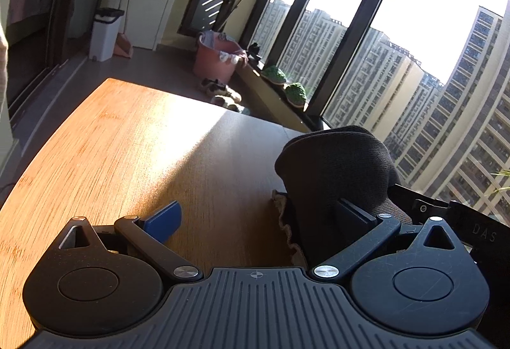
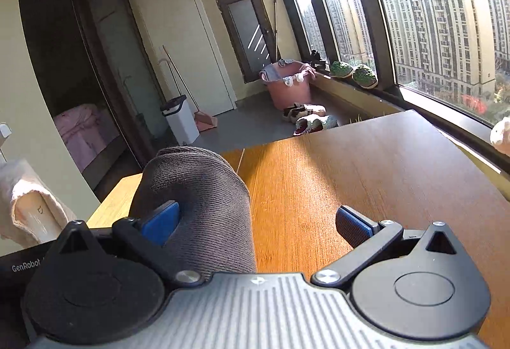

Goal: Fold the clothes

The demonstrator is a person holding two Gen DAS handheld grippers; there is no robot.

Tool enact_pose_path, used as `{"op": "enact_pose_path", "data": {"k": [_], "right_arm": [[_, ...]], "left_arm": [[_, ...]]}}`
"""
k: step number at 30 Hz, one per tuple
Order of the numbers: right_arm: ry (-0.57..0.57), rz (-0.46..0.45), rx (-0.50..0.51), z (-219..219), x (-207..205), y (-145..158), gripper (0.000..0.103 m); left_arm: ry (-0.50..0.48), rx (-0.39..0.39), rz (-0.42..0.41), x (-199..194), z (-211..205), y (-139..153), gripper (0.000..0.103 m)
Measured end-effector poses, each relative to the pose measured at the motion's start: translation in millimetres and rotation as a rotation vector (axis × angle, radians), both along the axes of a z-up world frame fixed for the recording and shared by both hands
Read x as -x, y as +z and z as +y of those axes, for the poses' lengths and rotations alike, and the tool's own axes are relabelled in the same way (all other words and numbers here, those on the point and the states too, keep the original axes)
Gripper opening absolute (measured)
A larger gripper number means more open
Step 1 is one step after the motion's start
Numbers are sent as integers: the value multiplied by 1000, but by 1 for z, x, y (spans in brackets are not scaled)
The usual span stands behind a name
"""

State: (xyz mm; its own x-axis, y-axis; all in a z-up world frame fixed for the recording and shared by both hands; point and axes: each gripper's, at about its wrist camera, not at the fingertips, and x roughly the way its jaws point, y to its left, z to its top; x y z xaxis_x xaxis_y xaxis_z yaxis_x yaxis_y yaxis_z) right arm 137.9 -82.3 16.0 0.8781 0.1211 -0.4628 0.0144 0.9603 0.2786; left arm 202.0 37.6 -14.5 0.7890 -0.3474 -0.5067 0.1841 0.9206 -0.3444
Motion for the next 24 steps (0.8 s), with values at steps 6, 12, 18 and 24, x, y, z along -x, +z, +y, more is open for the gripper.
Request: {"op": "enact_pose_path", "data": {"k": [6, 12, 18, 24], "right_arm": [[39, -7, -30, -8, -18, 27, 103], [53, 51, -43, 1, -57, 12, 103], [-15, 64, -315, -19, -53, -21, 103], [-43, 30, -285, -14, -38, -18, 103]], "left_arm": [[2, -52, -7, -6, -1, 3, 103], [14, -37, 17, -19, 11, 1, 103], [-12, 25, 17, -24, 20, -1, 103], [-46, 221, -47, -13, 45, 2, 103]]}}
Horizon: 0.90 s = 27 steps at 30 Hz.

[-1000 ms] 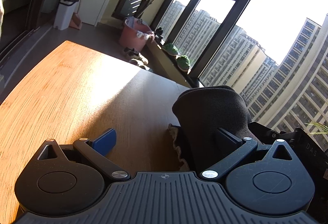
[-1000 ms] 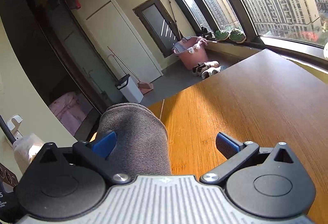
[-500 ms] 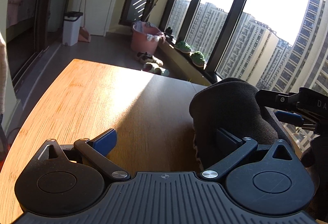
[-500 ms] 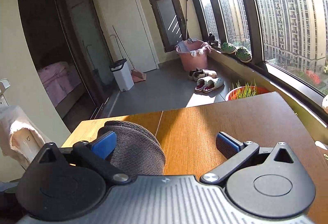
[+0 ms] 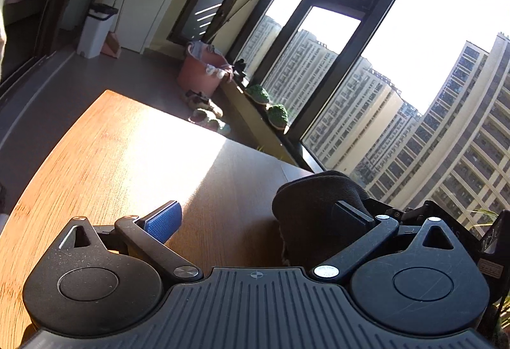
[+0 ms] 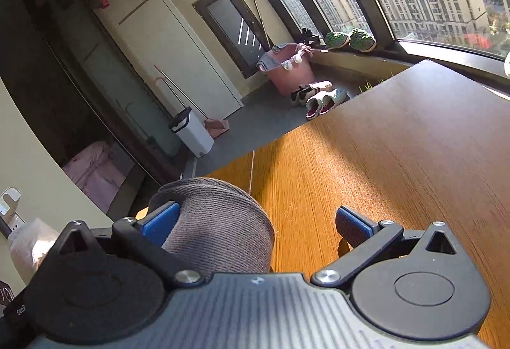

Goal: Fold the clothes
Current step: 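Open both grippers and lift them away from the finished roll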

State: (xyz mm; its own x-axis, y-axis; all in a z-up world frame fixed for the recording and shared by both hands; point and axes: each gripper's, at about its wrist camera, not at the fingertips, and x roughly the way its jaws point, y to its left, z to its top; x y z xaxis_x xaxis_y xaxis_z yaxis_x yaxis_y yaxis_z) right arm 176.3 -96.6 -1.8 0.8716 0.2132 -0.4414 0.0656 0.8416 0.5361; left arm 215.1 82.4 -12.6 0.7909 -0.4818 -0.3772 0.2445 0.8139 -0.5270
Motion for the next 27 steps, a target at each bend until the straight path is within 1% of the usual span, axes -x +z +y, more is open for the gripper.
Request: {"op": "enact_pose_path", "data": {"k": [1, 2, 5, 8, 10, 11, 13, 15, 17, 20, 22, 23, 25, 27], "right_arm": [[2, -4, 16, 1, 1, 2, 103], [5, -6, 31, 1, 2, 3, 103], [15, -20, 101, -4, 4, 14, 103], [-9, -46, 201, -15, 21, 27, 103], [-22, -17, 273, -18, 30, 27, 103], [-16, 9, 288, -19, 32, 24, 103], [4, 55, 264, -21, 32, 15, 103], [6, 91, 169, -27, 25, 9, 103], [6, 98, 151, -27, 17, 7, 103], [9, 101, 171, -20, 6, 5, 103], [19, 95, 204, -13, 6, 6, 103], [19, 85, 215, -12, 9, 7, 103], [11, 63, 233, -10, 15, 9, 103], [-26, 31, 229, -14, 28, 10, 103]], "left_arm": [[-15, 2, -1, 1, -3, 1, 103], [-28, -17, -3, 1, -8, 2, 103], [-57, -138, -13, 4, -33, -2, 103], [-43, -166, -31, 6, -40, 0, 103], [-38, -170, -21, 5, -42, -1, 103], [-40, -170, -19, 5, -43, 0, 103], [-34, -181, -21, 5, -44, 0, 103], [-20, -195, -21, 4, -41, 1, 103], [-6, -198, -17, 2, -40, 2, 103], [26, -207, -16, 0, -37, 2, 103], [45, -224, -25, -1, -35, 3, 103], [52, -229, -27, -2, -34, 4, 103], [68, -213, -28, 1, -30, 4, 103], [76, -210, -44, 10, -26, 5, 103]]}}
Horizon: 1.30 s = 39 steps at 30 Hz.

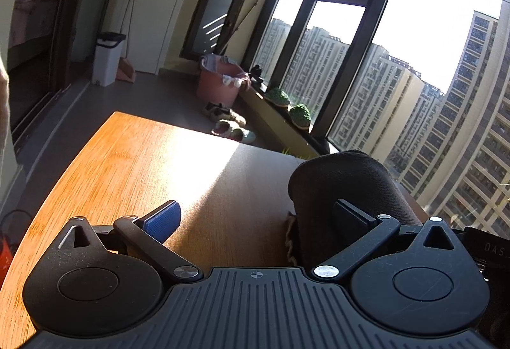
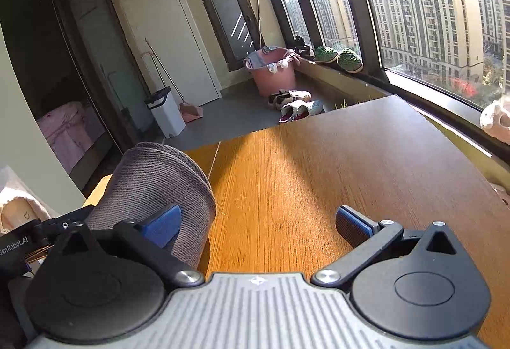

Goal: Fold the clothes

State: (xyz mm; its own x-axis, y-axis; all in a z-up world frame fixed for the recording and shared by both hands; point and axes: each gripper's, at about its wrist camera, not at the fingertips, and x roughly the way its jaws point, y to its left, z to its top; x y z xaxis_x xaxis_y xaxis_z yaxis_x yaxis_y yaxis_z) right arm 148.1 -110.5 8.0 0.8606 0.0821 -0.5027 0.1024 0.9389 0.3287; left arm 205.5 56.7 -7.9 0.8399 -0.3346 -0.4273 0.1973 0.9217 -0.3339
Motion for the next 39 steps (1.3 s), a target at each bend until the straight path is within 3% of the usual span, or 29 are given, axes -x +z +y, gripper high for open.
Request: {"op": "enact_pose_path", "data": {"k": [2, 6, 10, 21, 26, 30, 33, 39], "right_arm": [[-10, -13, 28, 2, 17, 2, 103], [79, -84, 135, 23, 58, 10, 103], [111, -83, 276, 50, 52, 16, 103], [102, 2, 194, 36, -6, 10, 103], [143, 26, 139, 28, 15, 6, 103], [154, 94, 106, 30, 26, 2, 103], [114, 167, 170, 40, 24, 0, 103], [29, 217, 250, 49, 32, -1, 103]], "left_arm": [[-20, -8, -31, 15, 3, 2, 103], [-70, -35, -58, 36, 1, 5, 103], [-53, -65, -45, 23, -9, 7, 103], [-9, -62, 5, -20, -13, 4, 103], [18, -81, -9, 12, -9, 5, 103], [-5, -185, -35, 44, -28, 8, 103], [7, -301, -39, 57, -50, 9, 103], [16, -292, 21, 71, -54, 8, 103]]}}
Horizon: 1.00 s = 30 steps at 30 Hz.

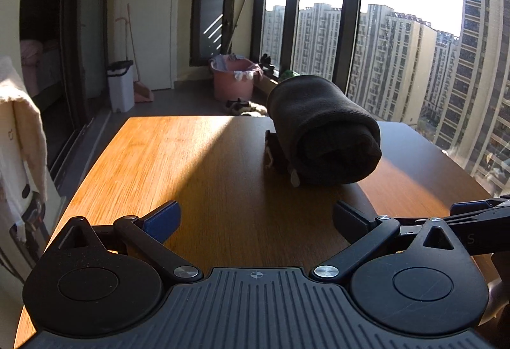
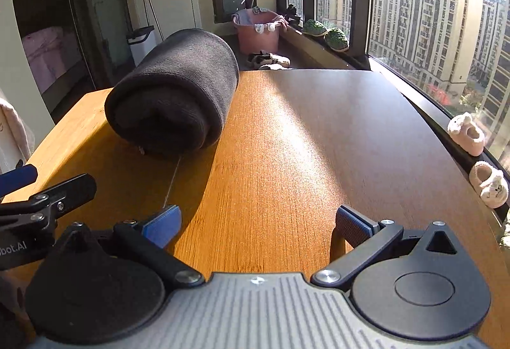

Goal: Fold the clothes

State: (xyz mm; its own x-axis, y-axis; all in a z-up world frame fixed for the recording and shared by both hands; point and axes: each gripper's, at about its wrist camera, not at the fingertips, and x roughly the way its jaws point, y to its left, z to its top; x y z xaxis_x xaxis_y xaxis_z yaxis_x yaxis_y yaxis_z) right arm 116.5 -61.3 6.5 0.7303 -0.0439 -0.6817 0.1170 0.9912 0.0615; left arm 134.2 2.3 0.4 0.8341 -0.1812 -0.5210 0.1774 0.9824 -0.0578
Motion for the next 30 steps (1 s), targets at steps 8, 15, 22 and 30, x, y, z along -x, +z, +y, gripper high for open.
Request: {"op": "enact_pose_path", "data": {"k": [8, 15, 22, 30], "right_arm": [[-1, 23, 50, 9, 2, -1, 103], [-5, 23, 51, 7, -1, -1, 103], [-4, 24, 51, 6, 0, -2, 103], [-4, 23, 51, 6, -1, -1, 103]], "left_arm": [[55, -100, 163, -12, -7, -8, 103], [56, -93, 162, -13, -5, -8, 103], [55, -92, 162, -14, -5, -7, 103], [56, -92, 162, -15, -5, -7, 103]]}}
